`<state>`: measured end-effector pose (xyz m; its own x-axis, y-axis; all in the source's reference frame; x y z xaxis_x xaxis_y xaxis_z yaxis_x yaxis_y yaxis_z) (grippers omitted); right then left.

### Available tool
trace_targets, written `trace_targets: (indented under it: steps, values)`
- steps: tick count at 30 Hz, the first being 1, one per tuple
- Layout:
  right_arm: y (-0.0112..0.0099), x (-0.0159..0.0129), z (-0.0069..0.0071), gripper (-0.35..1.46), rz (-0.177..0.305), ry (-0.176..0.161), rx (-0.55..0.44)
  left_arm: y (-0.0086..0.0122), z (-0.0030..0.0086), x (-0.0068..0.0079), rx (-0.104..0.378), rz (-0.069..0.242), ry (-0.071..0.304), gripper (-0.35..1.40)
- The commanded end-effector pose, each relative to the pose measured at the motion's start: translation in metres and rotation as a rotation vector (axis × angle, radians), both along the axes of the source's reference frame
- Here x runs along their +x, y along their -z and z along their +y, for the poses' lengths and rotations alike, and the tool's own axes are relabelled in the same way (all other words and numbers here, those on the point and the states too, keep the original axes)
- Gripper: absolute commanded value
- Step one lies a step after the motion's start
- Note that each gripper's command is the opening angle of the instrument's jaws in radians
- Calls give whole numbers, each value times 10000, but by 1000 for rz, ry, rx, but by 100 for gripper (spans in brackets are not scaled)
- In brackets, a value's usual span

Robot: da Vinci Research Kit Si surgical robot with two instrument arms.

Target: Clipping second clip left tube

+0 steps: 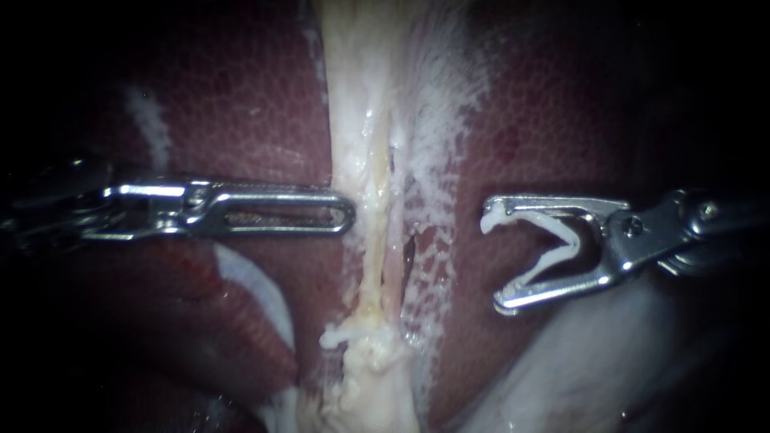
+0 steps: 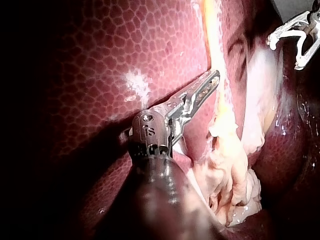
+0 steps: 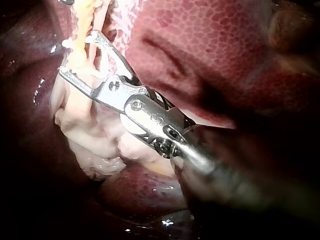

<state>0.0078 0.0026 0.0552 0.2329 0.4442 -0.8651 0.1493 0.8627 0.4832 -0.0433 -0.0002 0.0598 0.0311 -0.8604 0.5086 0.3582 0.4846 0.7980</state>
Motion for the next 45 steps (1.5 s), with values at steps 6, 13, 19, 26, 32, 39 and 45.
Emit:
trace_targets:
  steps: [6,13,19,26,32,39,45]
  values:
    - [0,0,0,60,0,0,0,1,0,1,1,1,0,-35]
    - [0,2,-1,60,-5,-5,22,24,8,13,13,-6,-5,-35]
    - [-4,7,-7,60,-13,-13,57,55,16,33,20,-25,8,-35]
    - [-10,22,-17,59,-16,-17,117,90,20,44,29,-47,29,-35]
    - [-26,49,-36,59,-10,3,168,91,18,44,28,-47,28,-35]
    - [-55,84,-57,59,-12,24,191,90,18,44,28,-46,28,-35]
    - [-75,97,-62,59,-20,27,198,90,17,44,27,-46,28,-35]
